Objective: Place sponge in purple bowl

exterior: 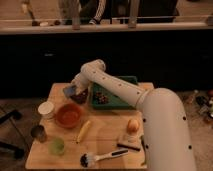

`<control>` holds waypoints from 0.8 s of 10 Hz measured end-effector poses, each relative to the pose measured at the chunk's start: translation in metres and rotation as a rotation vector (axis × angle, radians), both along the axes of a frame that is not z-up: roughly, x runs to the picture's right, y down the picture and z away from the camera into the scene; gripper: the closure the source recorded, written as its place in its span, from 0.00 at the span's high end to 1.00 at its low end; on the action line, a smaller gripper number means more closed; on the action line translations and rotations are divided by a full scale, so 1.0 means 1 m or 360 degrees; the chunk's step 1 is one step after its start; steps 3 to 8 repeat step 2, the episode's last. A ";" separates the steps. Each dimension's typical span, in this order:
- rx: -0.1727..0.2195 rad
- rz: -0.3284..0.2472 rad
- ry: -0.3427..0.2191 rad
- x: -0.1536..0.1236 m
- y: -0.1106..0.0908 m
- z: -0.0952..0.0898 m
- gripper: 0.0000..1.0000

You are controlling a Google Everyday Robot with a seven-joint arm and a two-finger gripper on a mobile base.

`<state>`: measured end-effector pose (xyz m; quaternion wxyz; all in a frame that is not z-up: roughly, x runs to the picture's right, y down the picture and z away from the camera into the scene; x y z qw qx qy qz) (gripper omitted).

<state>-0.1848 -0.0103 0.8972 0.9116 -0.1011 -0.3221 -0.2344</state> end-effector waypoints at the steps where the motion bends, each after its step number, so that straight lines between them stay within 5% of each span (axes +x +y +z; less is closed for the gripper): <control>1: -0.0012 0.0017 0.0003 0.000 0.000 0.002 0.22; 2: -0.0017 0.0033 0.0002 0.000 -0.001 0.004 0.31; 8: -0.0017 0.0033 0.0002 0.000 -0.001 0.004 0.31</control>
